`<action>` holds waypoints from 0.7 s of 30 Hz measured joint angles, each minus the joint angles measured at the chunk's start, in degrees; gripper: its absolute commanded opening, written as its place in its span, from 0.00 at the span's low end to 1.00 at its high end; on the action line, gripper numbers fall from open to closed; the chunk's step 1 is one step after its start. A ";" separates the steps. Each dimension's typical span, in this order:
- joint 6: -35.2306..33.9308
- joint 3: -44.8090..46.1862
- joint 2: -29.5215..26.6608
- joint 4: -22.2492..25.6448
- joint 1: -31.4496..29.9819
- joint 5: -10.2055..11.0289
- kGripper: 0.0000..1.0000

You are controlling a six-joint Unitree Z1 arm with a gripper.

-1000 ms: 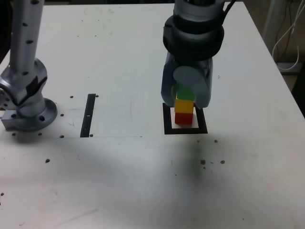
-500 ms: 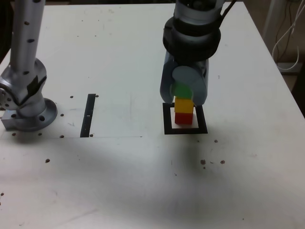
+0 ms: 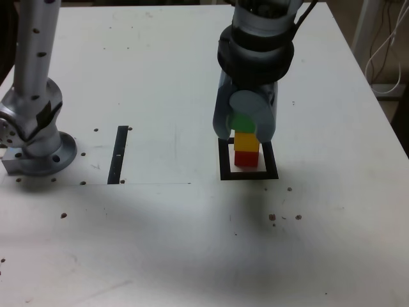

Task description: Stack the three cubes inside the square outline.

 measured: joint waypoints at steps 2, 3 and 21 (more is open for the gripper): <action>0.13 0.06 0.04 -0.01 0.20 -0.01 0.59; 0.30 0.10 0.08 -0.08 0.24 -0.04 0.67; 1.26 1.43 -0.05 -0.63 0.40 -0.42 0.99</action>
